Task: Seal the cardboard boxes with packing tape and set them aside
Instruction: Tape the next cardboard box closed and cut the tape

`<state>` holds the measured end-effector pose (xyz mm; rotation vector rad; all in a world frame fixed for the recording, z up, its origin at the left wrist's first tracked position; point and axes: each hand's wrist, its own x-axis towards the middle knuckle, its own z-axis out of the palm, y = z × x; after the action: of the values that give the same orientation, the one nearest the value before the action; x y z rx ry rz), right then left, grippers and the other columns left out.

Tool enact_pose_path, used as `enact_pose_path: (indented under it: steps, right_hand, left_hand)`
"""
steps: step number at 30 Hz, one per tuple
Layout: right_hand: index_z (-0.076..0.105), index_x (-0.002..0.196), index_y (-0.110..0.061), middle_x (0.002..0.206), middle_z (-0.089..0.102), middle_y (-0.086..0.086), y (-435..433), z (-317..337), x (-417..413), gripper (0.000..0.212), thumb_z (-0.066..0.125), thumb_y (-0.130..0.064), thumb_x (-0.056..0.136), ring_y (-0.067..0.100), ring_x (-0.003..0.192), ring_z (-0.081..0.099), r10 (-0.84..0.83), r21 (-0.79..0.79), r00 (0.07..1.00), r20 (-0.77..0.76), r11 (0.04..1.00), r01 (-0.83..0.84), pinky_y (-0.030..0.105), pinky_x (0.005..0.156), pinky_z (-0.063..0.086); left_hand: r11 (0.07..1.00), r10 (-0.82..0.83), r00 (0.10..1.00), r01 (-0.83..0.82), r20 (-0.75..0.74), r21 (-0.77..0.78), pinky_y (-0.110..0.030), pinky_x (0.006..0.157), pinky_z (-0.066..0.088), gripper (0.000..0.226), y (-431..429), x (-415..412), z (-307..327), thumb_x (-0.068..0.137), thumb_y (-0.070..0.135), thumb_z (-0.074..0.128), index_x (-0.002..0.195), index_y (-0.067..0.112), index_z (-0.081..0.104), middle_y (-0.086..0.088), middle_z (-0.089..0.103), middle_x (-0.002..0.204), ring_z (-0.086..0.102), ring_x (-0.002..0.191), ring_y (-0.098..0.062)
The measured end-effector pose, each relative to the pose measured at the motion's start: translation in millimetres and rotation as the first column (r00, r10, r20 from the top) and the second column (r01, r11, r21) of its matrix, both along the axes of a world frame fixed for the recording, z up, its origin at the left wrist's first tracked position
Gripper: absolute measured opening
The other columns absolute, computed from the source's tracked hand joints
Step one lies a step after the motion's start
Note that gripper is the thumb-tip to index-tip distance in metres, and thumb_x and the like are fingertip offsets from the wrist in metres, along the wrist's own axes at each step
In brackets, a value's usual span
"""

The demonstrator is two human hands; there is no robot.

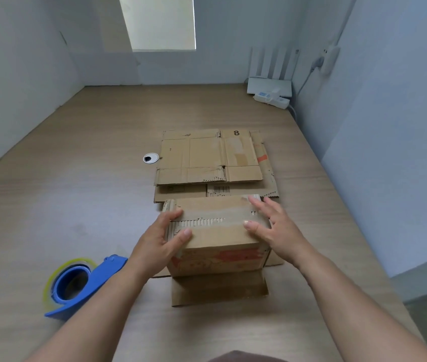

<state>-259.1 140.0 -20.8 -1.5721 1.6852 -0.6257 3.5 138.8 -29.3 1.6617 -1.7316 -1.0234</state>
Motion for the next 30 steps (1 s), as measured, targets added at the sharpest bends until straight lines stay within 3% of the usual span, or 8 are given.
enact_pose_path:
  steps: [8,13,15,17,20,22,26,30]
  right_hand:
    - [0.051,0.135,-0.032,0.152,0.028,0.002,0.6,-6.4,1.3,0.048,0.065,-0.028,0.089,0.017,0.141,0.025,0.013,0.006,0.995,0.095,1.0,-0.014,0.027,0.115,0.018]
    - [0.055,0.132,-0.028,0.149,0.033,0.001,-0.4,-6.5,1.2,0.047,0.068,-0.025,0.087,0.015,0.137,0.033,-0.018,0.013,0.991,0.136,1.0,0.016,0.028,0.116,0.021]
    - [0.056,0.132,-0.027,0.149,0.034,0.002,-0.8,-6.4,2.2,0.047,0.068,-0.024,0.087,0.016,0.136,0.034,-0.025,0.012,0.99,0.137,1.0,0.024,0.03,0.117,0.022]
    - [0.056,0.132,-0.026,0.149,0.034,0.002,-1.2,-6.6,2.8,0.047,0.068,-0.023,0.087,0.016,0.136,0.033,-0.028,0.011,0.99,0.137,1.0,0.027,0.029,0.117,0.021]
    - [0.056,0.131,-0.026,0.148,0.035,0.001,-1.7,-7.0,2.4,0.047,0.068,-0.023,0.086,0.016,0.136,0.034,-0.034,0.009,0.989,0.142,0.999,0.033,0.027,0.115,0.021]
    - [0.057,0.131,-0.028,0.148,0.036,0.0,-1.4,-7.2,2.7,0.046,0.069,-0.024,0.086,0.017,0.135,0.035,-0.037,0.007,0.99,0.139,0.999,0.037,0.028,0.115,0.023]
    - [0.057,0.13,-0.03,0.147,0.037,0.0,-1.0,-8.5,3.4,0.046,0.069,-0.025,0.086,0.016,0.134,0.036,-0.043,0.005,0.991,0.128,0.999,0.043,0.027,0.113,0.024]
    - [0.057,0.129,-0.031,0.144,0.04,0.0,-1.5,-6.6,4.4,0.046,0.07,-0.026,0.085,0.016,0.132,0.039,-0.048,0.014,0.992,0.113,0.999,0.047,0.026,0.112,0.025]
  left_hand:
    - [0.995,-0.096,0.995,0.096,0.009,-0.003,0.0,0.073,0.04,0.046,-0.5,3.7,-0.1,0.095,0.036,0.052,0.14,0.032,0.041,0.015,0.04,0.128,0.046,0.114,-0.007]
    - [1.0,-0.028,0.998,0.028,-0.063,0.004,-0.027,0.098,0.039,0.061,4.5,27.7,10.5,0.09,0.05,0.045,0.146,0.029,0.03,0.016,0.036,0.135,0.041,0.123,-0.006]
    - [0.978,0.204,0.973,-0.199,0.104,-0.059,-0.034,0.099,0.04,0.061,11.4,58.5,5.2,0.091,0.051,0.046,0.142,0.019,0.037,0.007,0.044,0.139,0.047,0.124,-0.015]
    - [0.927,0.361,0.846,-0.373,0.393,-0.047,-0.04,0.096,0.043,0.063,22.2,91.8,-6.3,0.089,0.056,0.051,0.129,0.007,0.05,-0.009,0.056,0.132,0.053,0.119,-0.027]
    - [0.909,0.189,0.694,-0.39,0.694,0.143,-0.033,0.067,0.047,0.066,39.6,117.6,-31.2,0.075,0.071,0.058,0.093,0.008,0.053,-0.007,0.063,0.091,0.059,0.083,-0.026]
    - [0.894,0.046,0.658,-0.362,0.752,0.263,-0.03,0.063,0.043,0.066,45.7,121.0,-43.0,0.074,0.072,0.06,0.098,0.012,0.045,0.0,0.057,0.088,0.055,0.078,-0.021]
    - [0.902,0.103,0.684,-0.371,0.722,0.223,-0.029,0.062,0.041,0.051,40.2,127.8,-48.0,0.077,0.059,0.067,0.091,0.013,0.049,0.0,0.058,0.082,0.058,0.077,-0.021]
    - [0.927,0.226,0.826,-0.346,0.516,0.147,-0.032,0.066,0.047,0.037,30.3,128.4,-17.4,0.077,0.054,0.068,0.091,0.021,0.058,-0.001,0.064,0.087,0.059,0.075,-0.023]
